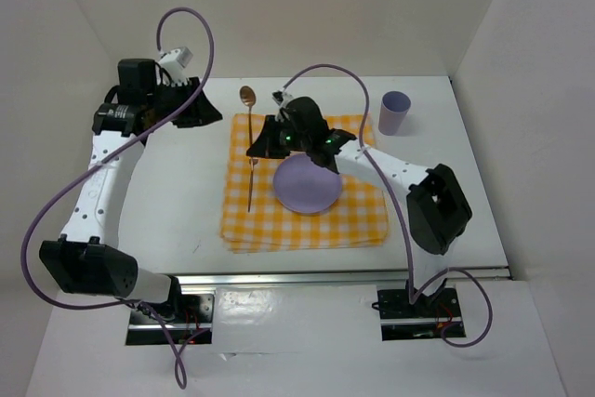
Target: Set the dinner table for one person
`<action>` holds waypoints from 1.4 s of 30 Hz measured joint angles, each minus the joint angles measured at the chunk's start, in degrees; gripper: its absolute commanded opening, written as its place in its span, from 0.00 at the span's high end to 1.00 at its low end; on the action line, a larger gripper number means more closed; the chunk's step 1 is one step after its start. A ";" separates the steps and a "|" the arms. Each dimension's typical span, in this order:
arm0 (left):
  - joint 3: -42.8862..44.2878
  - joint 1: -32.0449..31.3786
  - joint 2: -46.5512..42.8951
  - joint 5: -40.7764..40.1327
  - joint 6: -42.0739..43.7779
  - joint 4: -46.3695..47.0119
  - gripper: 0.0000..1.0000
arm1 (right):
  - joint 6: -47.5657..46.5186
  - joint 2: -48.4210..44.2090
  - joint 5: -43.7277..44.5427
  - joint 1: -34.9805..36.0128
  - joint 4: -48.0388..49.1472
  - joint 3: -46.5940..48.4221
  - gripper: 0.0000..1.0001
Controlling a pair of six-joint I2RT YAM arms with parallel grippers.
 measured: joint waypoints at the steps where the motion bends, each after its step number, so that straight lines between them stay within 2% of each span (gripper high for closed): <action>1: 1.14 0.74 0.22 0.17 0.15 -0.46 0.54 | 0.20 -1.36 -0.24 -1.22 -0.57 -1.44 1.00; 5: 4.61 5.40 1.03 -0.11 1.68 -2.10 0.55 | -0.26 -9.90 -4.22 -10.73 -5.46 -10.36 1.00; 10: 1.09 8.68 0.61 -1.68 3.65 -2.64 0.55 | -4.87 -18.67 -8.02 -25.62 -12.46 -18.53 1.00; 17: -7.48 10.64 -1.46 -2.08 4.92 -3.89 0.55 | -9.90 -24.09 -18.01 -34.58 -16.92 -31.30 1.00; 20: -7.80 11.08 -2.56 -2.19 5.75 -3.80 0.55 | -10.64 -22.67 -21.18 -37.66 -16.85 -34.69 1.00; 25: -7.80 11.08 -3.82 -2.14 6.10 -3.39 0.55 | -14.14 -16.31 -25.42 -39.78 -16.20 -35.01 1.00; 32: -7.87 11.08 -3.96 -2.12 6.14 -3.39 0.55 | -19.52 -5.60 -29.59 -43.32 -16.90 -31.41 1.00; 42: -7.91 11.08 -3.93 -1.60 6.12 -2.97 0.55 | -20.98 3.10 -35.82 -45.29 -15.41 -29.35 1.00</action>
